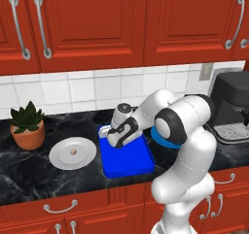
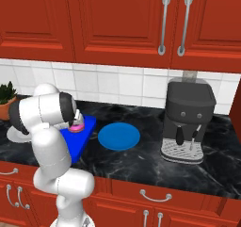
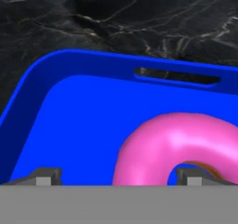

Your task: Move the dessert items from the plates to the tray.

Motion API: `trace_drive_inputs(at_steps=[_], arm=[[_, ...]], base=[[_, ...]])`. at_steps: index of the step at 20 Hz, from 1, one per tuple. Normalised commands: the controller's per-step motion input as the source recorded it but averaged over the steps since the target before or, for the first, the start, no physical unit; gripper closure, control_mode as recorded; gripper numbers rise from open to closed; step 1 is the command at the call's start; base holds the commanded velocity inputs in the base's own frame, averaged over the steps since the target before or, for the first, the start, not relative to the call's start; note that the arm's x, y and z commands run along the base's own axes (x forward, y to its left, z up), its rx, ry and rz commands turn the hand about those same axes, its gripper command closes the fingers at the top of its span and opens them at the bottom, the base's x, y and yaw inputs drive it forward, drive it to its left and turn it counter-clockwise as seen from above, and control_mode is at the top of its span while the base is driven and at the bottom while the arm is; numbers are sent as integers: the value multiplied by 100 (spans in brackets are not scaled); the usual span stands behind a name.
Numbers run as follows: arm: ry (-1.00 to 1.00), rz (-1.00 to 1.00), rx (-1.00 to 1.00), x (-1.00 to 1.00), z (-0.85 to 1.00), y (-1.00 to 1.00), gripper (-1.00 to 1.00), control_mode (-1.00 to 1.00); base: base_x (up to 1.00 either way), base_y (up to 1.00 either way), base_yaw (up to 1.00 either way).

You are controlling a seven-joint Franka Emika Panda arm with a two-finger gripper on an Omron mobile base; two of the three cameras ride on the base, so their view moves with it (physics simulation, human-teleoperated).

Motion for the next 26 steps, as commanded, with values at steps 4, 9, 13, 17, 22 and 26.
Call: trace_drive_inputs(at_steps=[4, 9, 13, 17, 22, 26], arm=[[2, 0, -2, 0, 0, -16, -100, -100], [3, 0, 0, -11, 17, -10, -100, -100], [0, 0, 0, -29, 51, 3, -100, -100], [0, 0, 0, -55, 47, 2, -100, -100], [0, 0, 0, -67, 55, 0, -100, -100], [0, 0, 0, -65, 54, 5, -100, -100]], base=[[0, 0, 0], [0, 0, 0], [0, 0, 0], [0, 0, 0], [0, 0, 0], [0, 0, 0]])
